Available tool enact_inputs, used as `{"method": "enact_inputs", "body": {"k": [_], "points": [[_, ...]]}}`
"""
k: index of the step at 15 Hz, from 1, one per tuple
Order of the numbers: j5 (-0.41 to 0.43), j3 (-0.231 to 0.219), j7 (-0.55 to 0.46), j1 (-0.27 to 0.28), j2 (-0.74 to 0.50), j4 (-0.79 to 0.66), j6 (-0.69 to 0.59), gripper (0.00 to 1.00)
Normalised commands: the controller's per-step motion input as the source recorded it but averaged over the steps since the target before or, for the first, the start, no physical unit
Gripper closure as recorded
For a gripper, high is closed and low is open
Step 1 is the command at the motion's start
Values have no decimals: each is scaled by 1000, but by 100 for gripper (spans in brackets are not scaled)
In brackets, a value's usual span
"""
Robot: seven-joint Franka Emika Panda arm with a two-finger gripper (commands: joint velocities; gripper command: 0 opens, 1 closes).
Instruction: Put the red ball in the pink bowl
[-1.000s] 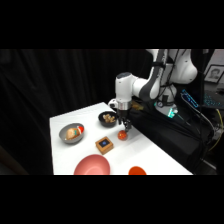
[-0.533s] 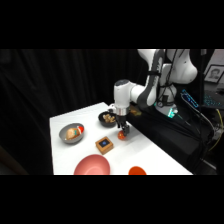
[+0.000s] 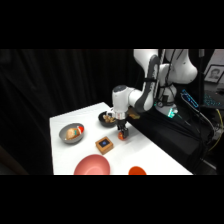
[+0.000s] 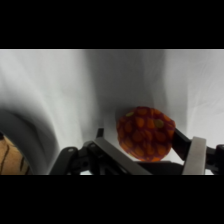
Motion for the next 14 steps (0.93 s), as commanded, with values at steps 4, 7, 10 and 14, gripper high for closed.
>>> {"method": "enact_inputs", "body": {"k": [4,7,10,14], "points": [[-29,-85,104,116,68,20,149,51],[-76,-126,131,152,-18,-12,113,76],[-151,-173,176,192,-167,-76,14,99],[-199,-147,193,195,-428,-181,-156,97]]}}
